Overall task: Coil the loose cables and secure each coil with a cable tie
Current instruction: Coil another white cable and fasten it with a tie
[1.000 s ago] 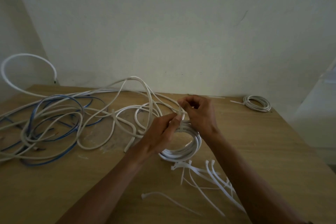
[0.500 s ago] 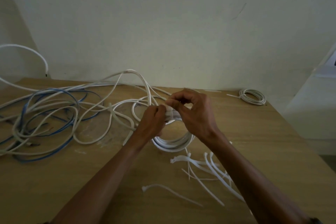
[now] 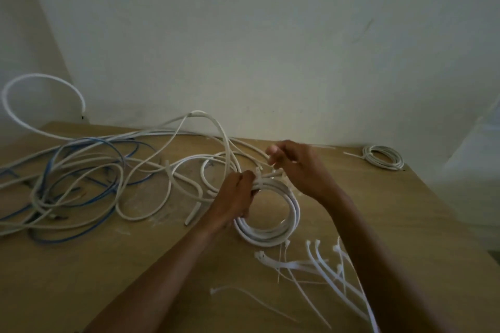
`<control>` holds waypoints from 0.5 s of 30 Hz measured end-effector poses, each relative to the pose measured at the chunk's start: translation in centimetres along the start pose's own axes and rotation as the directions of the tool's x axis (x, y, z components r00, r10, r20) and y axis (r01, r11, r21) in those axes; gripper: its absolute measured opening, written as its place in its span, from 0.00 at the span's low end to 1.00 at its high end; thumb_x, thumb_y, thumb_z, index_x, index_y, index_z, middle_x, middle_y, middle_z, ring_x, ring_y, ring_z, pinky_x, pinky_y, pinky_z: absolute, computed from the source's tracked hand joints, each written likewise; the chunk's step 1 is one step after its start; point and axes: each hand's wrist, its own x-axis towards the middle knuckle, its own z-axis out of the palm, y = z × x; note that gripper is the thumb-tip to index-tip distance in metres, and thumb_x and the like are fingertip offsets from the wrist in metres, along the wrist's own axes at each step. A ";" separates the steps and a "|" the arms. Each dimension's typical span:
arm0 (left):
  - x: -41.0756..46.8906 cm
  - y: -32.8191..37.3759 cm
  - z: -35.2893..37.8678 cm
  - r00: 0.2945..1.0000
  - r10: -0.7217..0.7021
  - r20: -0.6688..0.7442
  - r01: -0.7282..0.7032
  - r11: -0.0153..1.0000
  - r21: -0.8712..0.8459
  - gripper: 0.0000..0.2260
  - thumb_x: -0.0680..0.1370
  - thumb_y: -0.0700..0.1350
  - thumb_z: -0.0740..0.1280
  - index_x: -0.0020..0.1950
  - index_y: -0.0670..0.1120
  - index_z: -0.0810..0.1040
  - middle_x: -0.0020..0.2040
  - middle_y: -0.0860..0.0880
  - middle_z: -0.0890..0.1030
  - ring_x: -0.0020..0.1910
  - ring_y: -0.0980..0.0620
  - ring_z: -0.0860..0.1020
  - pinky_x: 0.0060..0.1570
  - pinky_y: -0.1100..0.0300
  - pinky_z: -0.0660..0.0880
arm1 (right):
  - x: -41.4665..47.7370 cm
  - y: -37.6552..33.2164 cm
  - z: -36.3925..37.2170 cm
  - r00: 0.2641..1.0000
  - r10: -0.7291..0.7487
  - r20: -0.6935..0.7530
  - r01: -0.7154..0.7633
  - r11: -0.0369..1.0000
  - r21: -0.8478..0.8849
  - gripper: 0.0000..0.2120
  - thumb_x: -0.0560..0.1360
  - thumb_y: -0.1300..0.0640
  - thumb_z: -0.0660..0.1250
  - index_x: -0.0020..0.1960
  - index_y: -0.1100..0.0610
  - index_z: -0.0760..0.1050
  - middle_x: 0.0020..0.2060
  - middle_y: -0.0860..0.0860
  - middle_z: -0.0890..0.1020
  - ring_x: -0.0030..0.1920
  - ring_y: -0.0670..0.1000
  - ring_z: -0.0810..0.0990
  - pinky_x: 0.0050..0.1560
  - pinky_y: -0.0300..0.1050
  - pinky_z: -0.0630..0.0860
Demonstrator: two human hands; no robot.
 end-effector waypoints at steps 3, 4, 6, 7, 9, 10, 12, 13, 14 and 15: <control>-0.1 0.1 0.6 0.992 0.124 -0.006 -0.123 0.990 0.066 0.23 0.86 0.46 0.55 0.31 0.44 0.71 0.22 0.49 0.69 0.20 0.51 0.67 0.24 0.60 0.66 | -0.2 0.5 0.8 0.977 0.080 0.199 -0.073 0.996 -0.044 0.33 0.77 0.32 0.56 0.48 0.60 0.85 0.42 0.55 0.86 0.44 0.52 0.85 0.50 0.54 0.81; -0.1 -0.1 0.6 0.981 0.192 -0.013 -0.190 0.977 0.099 0.24 0.86 0.47 0.55 0.30 0.46 0.71 0.22 0.51 0.70 0.20 0.51 0.68 0.25 0.60 0.66 | -0.1 0.5 0.9 0.974 0.125 0.189 -0.120 0.992 -0.036 0.32 0.78 0.33 0.59 0.46 0.60 0.85 0.39 0.54 0.86 0.40 0.48 0.84 0.47 0.50 0.80; 0.0 -0.5 0.6 0.942 0.333 -0.031 -0.323 0.929 0.182 0.23 0.84 0.52 0.54 0.29 0.50 0.70 0.22 0.52 0.71 0.22 0.54 0.69 0.26 0.59 0.64 | 0.3 0.6 0.6 0.964 0.202 0.171 -0.204 0.979 -0.001 0.28 0.78 0.37 0.66 0.39 0.62 0.83 0.31 0.54 0.83 0.31 0.46 0.77 0.37 0.46 0.75; -0.1 -0.6 0.6 0.925 0.378 -0.039 -0.362 0.907 0.217 0.22 0.83 0.53 0.54 0.29 0.52 0.70 0.23 0.53 0.72 0.23 0.56 0.70 0.27 0.59 0.64 | 0.3 0.6 0.2 0.958 0.214 0.190 -0.221 0.975 0.012 0.26 0.77 0.40 0.68 0.36 0.63 0.82 0.28 0.54 0.79 0.29 0.47 0.74 0.34 0.43 0.72; -0.1 -0.4 0.8 0.913 0.405 -0.034 -0.387 0.892 0.232 0.21 0.83 0.53 0.54 0.31 0.54 0.71 0.24 0.56 0.74 0.23 0.58 0.71 0.27 0.59 0.65 | 0.2 0.5 -0.1 0.955 0.203 0.216 -0.231 0.966 0.113 0.17 0.78 0.47 0.71 0.40 0.61 0.84 0.31 0.53 0.82 0.31 0.46 0.78 0.36 0.38 0.74; -0.1 -0.2 0.9 0.919 0.394 -0.027 -0.379 0.899 0.218 0.21 0.83 0.52 0.55 0.31 0.53 0.73 0.24 0.56 0.75 0.24 0.59 0.71 0.28 0.60 0.66 | 0.1 0.5 -0.1 0.958 0.188 0.215 -0.233 0.951 0.205 0.11 0.78 0.52 0.72 0.44 0.60 0.85 0.35 0.53 0.85 0.35 0.46 0.82 0.40 0.38 0.77; -0.2 0.0 1.0 0.931 0.365 0.005 -0.360 0.916 0.175 0.21 0.83 0.52 0.55 0.33 0.48 0.74 0.24 0.53 0.73 0.23 0.56 0.70 0.28 0.57 0.66 | 0.0 0.4 0.2 0.976 0.144 0.164 -0.193 0.919 0.343 0.06 0.78 0.59 0.72 0.46 0.61 0.85 0.38 0.54 0.86 0.39 0.47 0.83 0.45 0.40 0.79; -0.2 0.1 0.9 0.937 0.348 0.026 -0.348 0.925 0.154 0.21 0.83 0.53 0.55 0.35 0.45 0.73 0.24 0.52 0.72 0.23 0.55 0.69 0.28 0.56 0.65 | -0.1 0.4 0.3 0.987 0.110 0.116 -0.145 0.921 0.361 0.05 0.77 0.60 0.72 0.46 0.61 0.84 0.38 0.54 0.86 0.39 0.47 0.83 0.45 0.40 0.79; -0.1 0.2 0.8 0.946 0.321 0.041 -0.324 0.936 0.139 0.21 0.83 0.53 0.54 0.36 0.42 0.73 0.23 0.51 0.71 0.22 0.54 0.68 0.28 0.56 0.65 | -0.2 0.2 0.3 0.995 0.069 0.068 -0.088 0.934 0.346 0.04 0.77 0.60 0.72 0.45 0.60 0.84 0.38 0.53 0.86 0.39 0.45 0.83 0.44 0.38 0.77; 0.1 0.3 0.7 0.957 0.285 0.048 -0.289 0.948 0.133 0.23 0.83 0.53 0.54 0.37 0.39 0.74 0.23 0.51 0.70 0.21 0.54 0.68 0.27 0.56 0.64 | -0.3 0.0 0.4 0.999 0.011 0.034 -0.021 0.953 0.303 0.04 0.77 0.60 0.73 0.45 0.59 0.84 0.38 0.51 0.86 0.39 0.43 0.82 0.44 0.34 0.75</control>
